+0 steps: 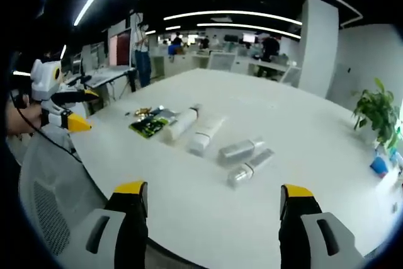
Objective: Arrange the skincare products in the storage area until every visible bottle or jar stands upright without overlapping.
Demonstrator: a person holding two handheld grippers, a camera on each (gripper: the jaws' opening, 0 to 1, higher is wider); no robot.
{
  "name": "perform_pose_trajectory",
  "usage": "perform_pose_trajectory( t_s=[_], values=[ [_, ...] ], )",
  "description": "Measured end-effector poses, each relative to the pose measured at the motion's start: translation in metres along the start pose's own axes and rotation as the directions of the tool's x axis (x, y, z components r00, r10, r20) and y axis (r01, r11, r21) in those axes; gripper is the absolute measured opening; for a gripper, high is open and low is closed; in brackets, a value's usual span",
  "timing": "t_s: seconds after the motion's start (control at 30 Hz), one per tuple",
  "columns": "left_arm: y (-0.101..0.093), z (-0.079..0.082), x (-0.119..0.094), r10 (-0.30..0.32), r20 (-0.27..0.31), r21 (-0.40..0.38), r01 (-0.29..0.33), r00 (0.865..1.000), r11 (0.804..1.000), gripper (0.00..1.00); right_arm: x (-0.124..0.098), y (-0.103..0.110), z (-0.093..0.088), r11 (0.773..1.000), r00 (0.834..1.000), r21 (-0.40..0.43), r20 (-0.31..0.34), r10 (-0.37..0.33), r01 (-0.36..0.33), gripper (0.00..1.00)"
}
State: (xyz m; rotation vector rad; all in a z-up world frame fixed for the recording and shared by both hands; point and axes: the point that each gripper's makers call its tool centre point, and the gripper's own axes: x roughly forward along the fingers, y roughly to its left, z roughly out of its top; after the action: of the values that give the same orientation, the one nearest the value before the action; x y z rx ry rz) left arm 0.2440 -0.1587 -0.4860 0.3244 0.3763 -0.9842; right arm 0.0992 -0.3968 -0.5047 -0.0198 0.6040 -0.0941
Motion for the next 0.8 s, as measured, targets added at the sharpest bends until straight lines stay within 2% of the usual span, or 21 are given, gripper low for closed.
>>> perform_pose_trajectory(
  t_s=[0.07, 0.13, 0.17, 0.23, 0.33, 0.43, 0.6, 0.7, 0.8],
  values=[
    [0.001, 0.000, -0.001, -0.002, 0.002, 0.025, 0.002, 1.000, 1.000, 0.82, 0.000, 0.004, 0.007, 1.000, 1.000, -0.009, 0.001, 0.004, -0.004, 0.89],
    [0.004, -0.005, -0.001, -0.008, 0.008, -0.001, 0.008, 1.000, 1.000, 0.81, 0.001, 0.010, 0.016, 1.000, 1.000, -0.025, 0.005, 0.013, -0.013, 0.87],
    [0.001, -0.009, 0.001, -0.024, 0.006, -0.045, 0.024, 1.000, 0.999, 0.81, 0.001, 0.013, 0.021, 0.999, 1.000, -0.035, 0.007, 0.016, -0.016, 0.84],
    [0.000, -0.015, 0.003, -0.031, -0.025, -0.042, 0.030, 0.999, 0.999, 0.81, 0.006, 0.015, 0.028, 0.998, 1.000, -0.059, 0.015, 0.020, -0.019, 0.82],
    [-0.003, -0.008, 0.002, -0.048, 0.011, -0.031, 0.049, 0.999, 0.998, 0.82, 0.009, 0.019, 0.043, 0.997, 0.999, -0.075, 0.028, 0.019, -0.017, 0.82],
    [-0.001, -0.012, 0.002, -0.037, -0.003, -0.033, 0.036, 0.999, 0.999, 0.82, 0.010, 0.026, 0.057, 0.997, 0.998, -0.057, 0.040, 0.051, -0.049, 0.82],
    [0.006, -0.014, 0.002, -0.007, -0.008, -0.052, 0.006, 1.000, 0.999, 0.81, 0.015, 0.027, 0.068, 0.990, 0.996, -0.116, 0.023, 0.081, -0.077, 0.80],
    [0.008, -0.014, 0.001, -0.003, -0.001, -0.054, 0.003, 1.000, 0.999, 0.81, 0.022, 0.023, 0.073, 0.990, 0.996, -0.111, 0.015, 0.086, -0.084, 0.78],
    [0.008, -0.017, 0.001, 0.003, -0.020, -0.039, -0.004, 1.000, 0.999, 0.81, 0.030, 0.020, 0.077, 0.992, 0.995, -0.088, -0.004, 0.096, -0.096, 0.74]
  ],
)
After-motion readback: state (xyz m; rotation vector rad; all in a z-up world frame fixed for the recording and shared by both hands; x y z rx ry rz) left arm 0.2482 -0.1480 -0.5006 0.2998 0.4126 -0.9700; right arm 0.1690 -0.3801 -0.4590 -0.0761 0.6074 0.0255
